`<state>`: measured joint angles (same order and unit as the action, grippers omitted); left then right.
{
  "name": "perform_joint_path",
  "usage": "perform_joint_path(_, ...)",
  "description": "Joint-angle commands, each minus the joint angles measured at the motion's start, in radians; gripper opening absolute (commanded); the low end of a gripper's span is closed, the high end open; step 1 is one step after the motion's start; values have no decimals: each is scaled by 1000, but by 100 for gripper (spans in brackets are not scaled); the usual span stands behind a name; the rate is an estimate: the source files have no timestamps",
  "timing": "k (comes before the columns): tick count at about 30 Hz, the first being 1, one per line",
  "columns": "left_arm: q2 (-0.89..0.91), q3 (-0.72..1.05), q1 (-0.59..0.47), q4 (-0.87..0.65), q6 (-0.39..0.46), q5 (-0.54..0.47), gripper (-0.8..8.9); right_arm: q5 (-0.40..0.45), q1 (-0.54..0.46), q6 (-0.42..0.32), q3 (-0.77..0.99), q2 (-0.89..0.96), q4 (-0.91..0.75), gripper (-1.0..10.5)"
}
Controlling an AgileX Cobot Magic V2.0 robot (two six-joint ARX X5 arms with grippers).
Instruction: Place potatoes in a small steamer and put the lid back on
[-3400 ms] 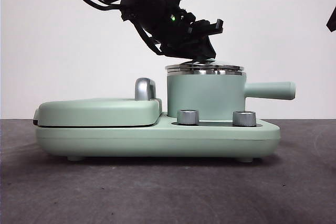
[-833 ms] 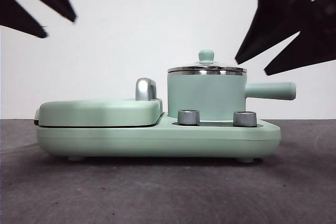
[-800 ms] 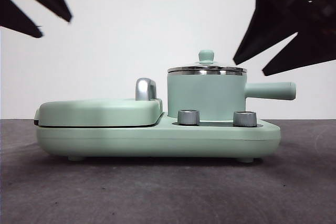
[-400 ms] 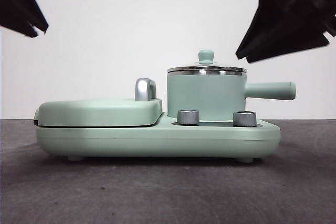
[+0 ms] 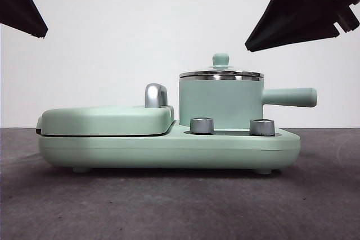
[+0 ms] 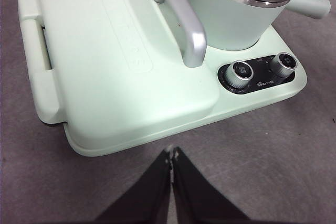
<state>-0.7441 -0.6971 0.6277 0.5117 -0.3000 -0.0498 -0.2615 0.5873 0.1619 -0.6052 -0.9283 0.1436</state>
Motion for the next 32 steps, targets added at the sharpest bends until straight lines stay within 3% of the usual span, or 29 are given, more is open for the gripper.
perform_joint_path(1, -3, -4, 8, -11, 0, 1, 6, -1, 6, 9, -14, -5, -25, 20)
perform_joint_path(6, 67, 31, -26, -41, 74, -21, 6, 0, 6, 9, -14, -5, -49, 20)
perform_joint_path(10, 259, 235, -156, -275, 91, -30, 6, -1, 6, 9, -14, -5, -49, 20)
perform_joint_path(15, 552, 527, -339, -487, 177, -30, 6, 0, 6, 10, -14, -5, -49, 20)
perform_joint_path(20, 747, 686, -442, -485, 173, -29, 6, 0, 6, 9, -14, -5, -49, 20)
perform_joint_path(32, 740, 684, -466, -436, 176, -29, 6, 0, 6, 9, -14, -5, -55, 20)
